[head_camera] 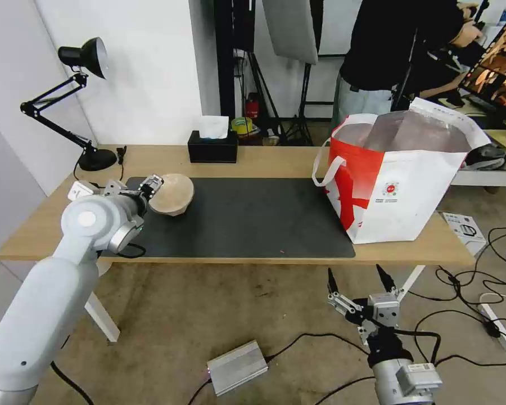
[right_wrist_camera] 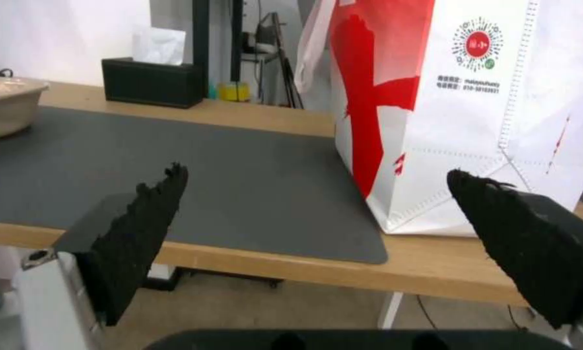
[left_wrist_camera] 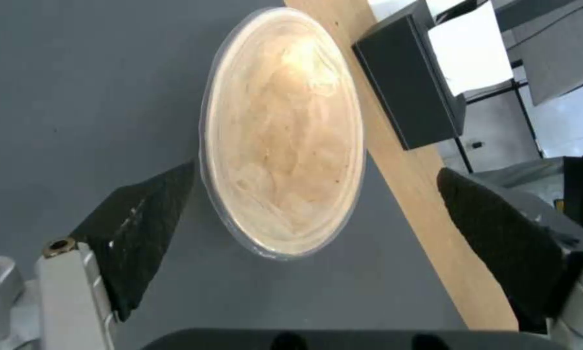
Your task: Pick up the trash from the table and place it into the takeout bag.
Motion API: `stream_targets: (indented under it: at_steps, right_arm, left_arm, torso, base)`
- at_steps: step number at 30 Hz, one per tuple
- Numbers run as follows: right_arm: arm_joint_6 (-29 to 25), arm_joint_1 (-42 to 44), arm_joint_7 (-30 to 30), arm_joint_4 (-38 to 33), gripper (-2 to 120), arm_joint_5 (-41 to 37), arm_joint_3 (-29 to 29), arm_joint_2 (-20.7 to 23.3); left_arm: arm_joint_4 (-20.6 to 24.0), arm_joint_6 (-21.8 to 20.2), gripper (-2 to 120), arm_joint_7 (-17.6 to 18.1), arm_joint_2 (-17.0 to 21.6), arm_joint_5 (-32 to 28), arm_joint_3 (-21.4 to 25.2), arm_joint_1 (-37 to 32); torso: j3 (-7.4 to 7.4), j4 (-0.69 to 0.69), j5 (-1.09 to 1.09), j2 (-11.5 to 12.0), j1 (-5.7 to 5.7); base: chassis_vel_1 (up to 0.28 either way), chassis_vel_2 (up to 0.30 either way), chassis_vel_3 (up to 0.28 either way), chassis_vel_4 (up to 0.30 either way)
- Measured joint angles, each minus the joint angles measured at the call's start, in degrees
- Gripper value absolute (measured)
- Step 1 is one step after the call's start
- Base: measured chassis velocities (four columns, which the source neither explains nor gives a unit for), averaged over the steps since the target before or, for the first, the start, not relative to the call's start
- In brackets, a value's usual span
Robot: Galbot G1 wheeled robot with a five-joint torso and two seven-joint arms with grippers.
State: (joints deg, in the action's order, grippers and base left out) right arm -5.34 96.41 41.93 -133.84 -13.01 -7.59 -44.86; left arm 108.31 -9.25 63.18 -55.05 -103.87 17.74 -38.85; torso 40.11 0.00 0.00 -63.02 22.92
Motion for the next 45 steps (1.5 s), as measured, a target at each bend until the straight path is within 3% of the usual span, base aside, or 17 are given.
stream_targets:
  at_steps: [45]
  right_arm:
    - [0.0, 0.0, 0.0, 0.0, 100, 0.0, 0.0, 0.0]
  left_arm:
    - [-9.61, -0.87, 100, -1.96, -4.9, 4.89, -1.41, 2.59]
  torso:
    - [-0.01, 0.01, 0.0, 0.0, 0.0]
  base:
    - [0.0, 0.0, 0.0, 0.0]
